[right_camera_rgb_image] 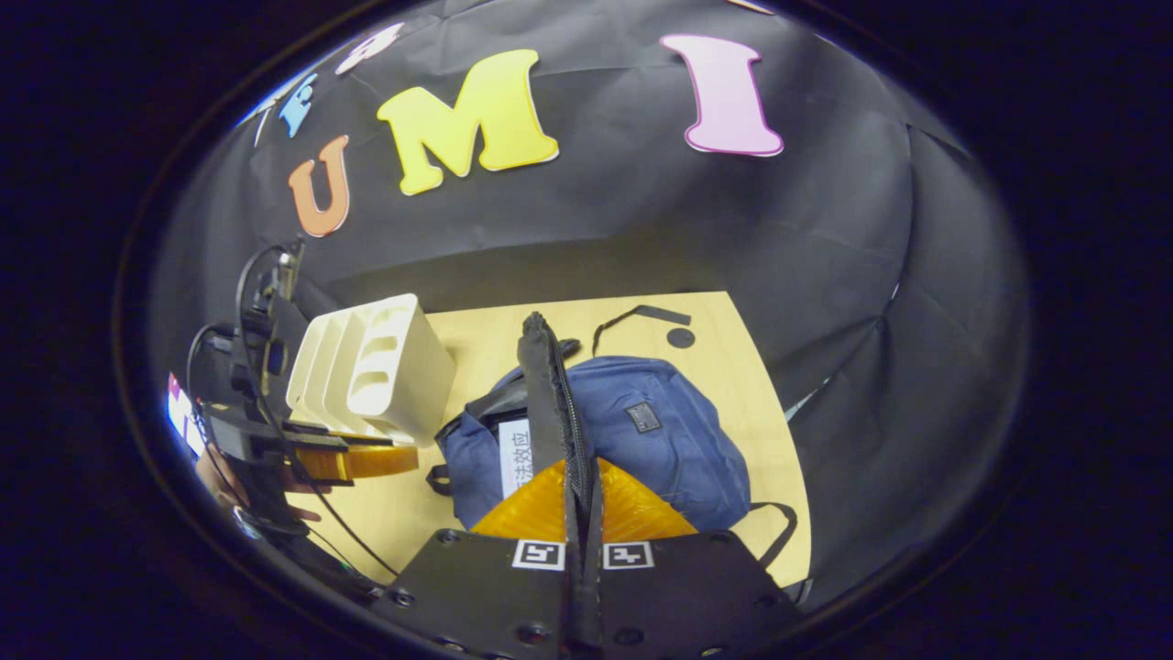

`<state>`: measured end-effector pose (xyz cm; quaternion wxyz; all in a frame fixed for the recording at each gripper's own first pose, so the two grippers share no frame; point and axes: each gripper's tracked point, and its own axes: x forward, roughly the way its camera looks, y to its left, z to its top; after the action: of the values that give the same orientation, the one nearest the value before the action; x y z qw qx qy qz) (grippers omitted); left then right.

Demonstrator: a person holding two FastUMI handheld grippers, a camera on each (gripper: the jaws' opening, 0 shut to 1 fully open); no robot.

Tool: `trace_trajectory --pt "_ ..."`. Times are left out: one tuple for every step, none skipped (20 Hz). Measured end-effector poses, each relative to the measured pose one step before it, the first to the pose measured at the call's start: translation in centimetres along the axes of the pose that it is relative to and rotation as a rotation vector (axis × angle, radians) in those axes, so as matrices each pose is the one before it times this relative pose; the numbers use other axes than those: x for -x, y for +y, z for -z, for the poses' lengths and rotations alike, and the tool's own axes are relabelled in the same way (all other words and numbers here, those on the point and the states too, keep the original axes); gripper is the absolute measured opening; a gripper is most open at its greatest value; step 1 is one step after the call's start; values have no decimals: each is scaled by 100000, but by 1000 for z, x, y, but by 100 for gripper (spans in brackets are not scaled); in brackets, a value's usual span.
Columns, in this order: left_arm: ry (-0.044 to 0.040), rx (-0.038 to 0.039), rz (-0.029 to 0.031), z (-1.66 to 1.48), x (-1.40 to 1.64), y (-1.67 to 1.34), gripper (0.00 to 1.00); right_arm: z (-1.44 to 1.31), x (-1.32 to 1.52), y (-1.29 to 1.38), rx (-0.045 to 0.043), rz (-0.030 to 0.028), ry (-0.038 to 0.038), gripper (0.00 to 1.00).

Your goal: Open the schoolbag, grab two books from the bookshelf and put them into the schoolbag.

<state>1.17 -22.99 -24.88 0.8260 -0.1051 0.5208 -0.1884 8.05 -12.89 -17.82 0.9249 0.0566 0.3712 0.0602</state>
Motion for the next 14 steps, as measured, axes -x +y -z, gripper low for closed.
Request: trace_trajectory --pt "-4567 -2012 -2811 -960 1051 628 76 104 -100 379 357 -398 -29 0" --pt "-6122 -1597 -3376 -1203 1412 996 76 140 -104 576 210 -596 109 1" --pt "-4558 146 -2264 -867 1028 626 76 148 29 497 146 -470 176 1" --pt "-4367 986 -1808 -1045 913 691 76 126 -39 375 -19 -240 -126 1" --pt "-4430 868 -1774 -1128 1073 755 76 241 -111 430 -33 -182 -1 1" --pt "-4493 766 -1358 -1272 1334 852 76 335 -258 321 -667 63 24 0" --pt "-3828 1280 -394 -829 902 689 76 380 -271 538 -921 -672 543 0" --pt "-3408 448 -912 -904 889 619 76 481 -325 499 -398 -521 705 1" --pt "-3511 -381 -1311 -953 775 851 77 461 -295 449 113 -239 842 1" --pt "-3188 -1019 -914 -920 773 709 87 483 -385 570 333 -223 834 1" --pt "-2960 -1590 -1239 -817 659 558 77 516 -361 517 416 -277 939 1" --pt "-1954 -2358 -1458 -719 680 675 77 276 -266 583 183 -347 649 1" --pt "-1973 -2643 -2212 -471 726 999 78 354 -394 640 81 -322 537 1" --pt "-1533 -3058 -1955 -574 661 600 78 265 -314 561 136 -233 729 0"
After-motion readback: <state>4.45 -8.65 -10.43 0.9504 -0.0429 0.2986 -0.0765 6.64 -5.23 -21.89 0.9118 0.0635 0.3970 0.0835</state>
